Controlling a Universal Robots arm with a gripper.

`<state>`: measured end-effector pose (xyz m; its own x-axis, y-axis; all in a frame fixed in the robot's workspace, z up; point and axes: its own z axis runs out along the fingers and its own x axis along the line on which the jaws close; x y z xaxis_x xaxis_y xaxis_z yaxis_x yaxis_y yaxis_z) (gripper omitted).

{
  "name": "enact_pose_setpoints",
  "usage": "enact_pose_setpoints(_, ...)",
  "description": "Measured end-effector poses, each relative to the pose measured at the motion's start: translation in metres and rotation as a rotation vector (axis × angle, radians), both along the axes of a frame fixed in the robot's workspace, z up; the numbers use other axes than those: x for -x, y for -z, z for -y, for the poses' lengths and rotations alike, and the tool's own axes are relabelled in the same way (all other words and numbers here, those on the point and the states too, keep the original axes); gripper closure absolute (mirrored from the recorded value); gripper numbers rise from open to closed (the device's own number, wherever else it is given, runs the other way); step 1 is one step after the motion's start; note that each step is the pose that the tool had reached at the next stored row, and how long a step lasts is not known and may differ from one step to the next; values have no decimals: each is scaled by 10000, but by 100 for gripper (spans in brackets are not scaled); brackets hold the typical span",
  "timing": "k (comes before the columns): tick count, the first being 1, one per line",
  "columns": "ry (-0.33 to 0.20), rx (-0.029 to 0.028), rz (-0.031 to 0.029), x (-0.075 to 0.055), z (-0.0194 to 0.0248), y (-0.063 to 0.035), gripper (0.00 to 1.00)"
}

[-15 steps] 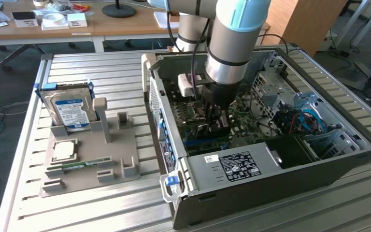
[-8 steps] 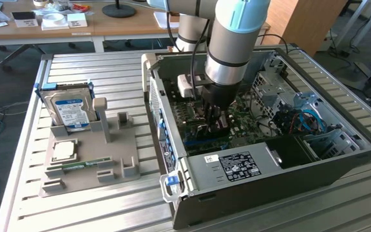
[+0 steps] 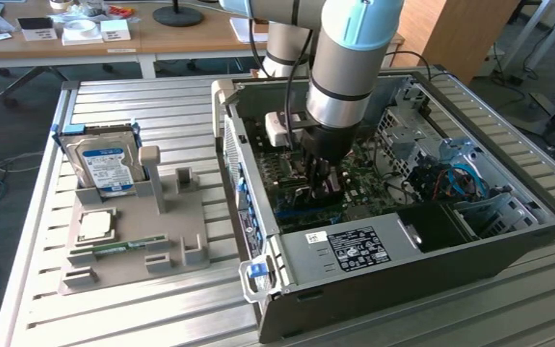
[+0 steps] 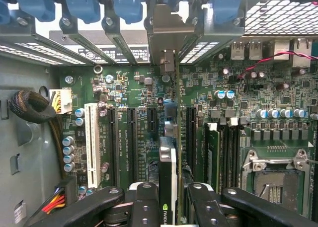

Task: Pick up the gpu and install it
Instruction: 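Insert the gpu into the slot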

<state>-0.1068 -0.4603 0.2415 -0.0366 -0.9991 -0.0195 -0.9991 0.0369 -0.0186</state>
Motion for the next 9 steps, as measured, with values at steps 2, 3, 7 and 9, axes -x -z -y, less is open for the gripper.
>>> enact_pose_setpoints(2,-1,2,-1,2,0,5,73)
enact_pose_setpoints(3,-1,2,-2,2,0,5,73)
enact_pose_setpoints(7,0,0,0,3,0,8,73)
enact_pose_setpoints(9,0,0,0,3,0,8,73)
